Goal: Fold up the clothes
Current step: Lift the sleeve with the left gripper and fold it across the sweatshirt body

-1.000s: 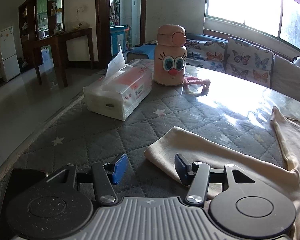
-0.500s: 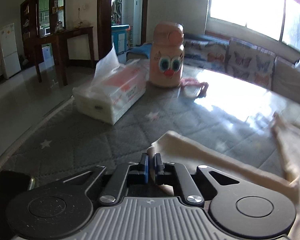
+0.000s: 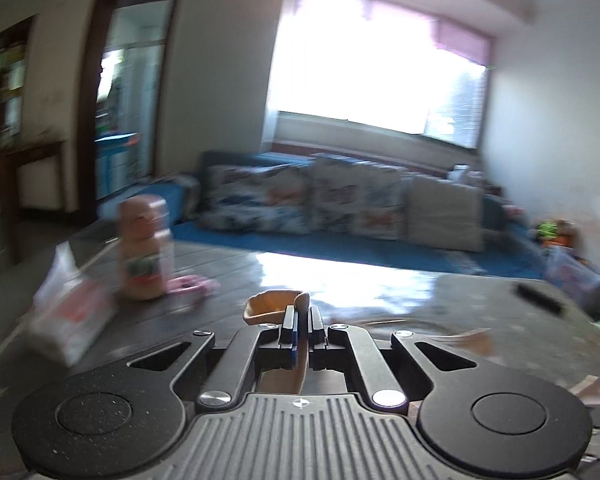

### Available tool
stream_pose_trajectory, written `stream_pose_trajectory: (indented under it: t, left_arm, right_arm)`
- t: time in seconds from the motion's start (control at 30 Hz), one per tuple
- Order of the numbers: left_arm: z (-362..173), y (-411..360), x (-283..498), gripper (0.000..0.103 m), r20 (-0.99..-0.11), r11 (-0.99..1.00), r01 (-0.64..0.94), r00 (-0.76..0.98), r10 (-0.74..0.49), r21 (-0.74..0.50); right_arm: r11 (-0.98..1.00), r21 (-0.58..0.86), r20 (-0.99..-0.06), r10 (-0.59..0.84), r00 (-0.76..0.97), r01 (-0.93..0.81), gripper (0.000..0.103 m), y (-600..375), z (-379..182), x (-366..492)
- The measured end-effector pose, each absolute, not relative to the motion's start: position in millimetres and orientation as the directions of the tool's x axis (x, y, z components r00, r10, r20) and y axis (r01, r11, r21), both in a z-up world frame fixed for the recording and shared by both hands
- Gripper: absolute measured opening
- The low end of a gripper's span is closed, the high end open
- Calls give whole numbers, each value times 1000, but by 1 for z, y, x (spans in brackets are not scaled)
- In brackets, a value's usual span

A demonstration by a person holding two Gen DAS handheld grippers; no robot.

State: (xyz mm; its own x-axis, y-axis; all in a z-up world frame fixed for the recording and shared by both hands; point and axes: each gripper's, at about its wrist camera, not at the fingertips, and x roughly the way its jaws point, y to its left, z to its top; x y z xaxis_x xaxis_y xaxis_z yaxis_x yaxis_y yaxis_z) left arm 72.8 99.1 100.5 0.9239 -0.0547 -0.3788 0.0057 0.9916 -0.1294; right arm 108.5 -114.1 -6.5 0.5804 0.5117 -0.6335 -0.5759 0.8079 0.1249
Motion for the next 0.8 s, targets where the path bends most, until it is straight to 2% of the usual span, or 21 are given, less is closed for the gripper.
stream_pose_trajectory:
  t: [0.1,0.2,0.37,0.57,0.6,0.63,0.7,0.77,0.8]
  left_arm:
    - [103,64,73,5,-369,987,106,919,-142,-117]
    - [94,32,76,5,-394,977,192,894,-215,-97]
    - [71,-10,81,6,-464,952,294,834,-299,-84]
    - [48,-35,75,13,-529,912,402,757,-383,-84]
    - [46,-33,73,21,-532,911,405,755,-384,-83]
    - [46,-28,72,36,-531,914,399,759,-378,-80]
    - [46,-15,70,52,-525,923,379,773,-356,-68]
    - [46,0,67,59,-517,935,350,792,-325,-51]
    - [46,8,66,68,-518,942,333,799,-305,-42]
  right_arm:
    - [821,167,-624,517,586,-546,77,-134,-5,108]
    - [819,211,-628,532,568,-533,77,-145,-12,106]
    - [814,254,-640,547,540,-522,77,-157,-25,101]
    - [813,302,-653,557,513,-498,77,-163,-44,103]
    - [813,310,-652,559,512,-492,77,-164,-46,104]
    - [814,318,-651,560,512,-486,77,-166,-48,105]
    - [813,331,-647,565,511,-480,77,-168,-49,106]
    - [813,336,-646,566,512,-475,77,-169,-49,108]
    - [814,339,-646,566,512,-472,77,-170,-50,108]
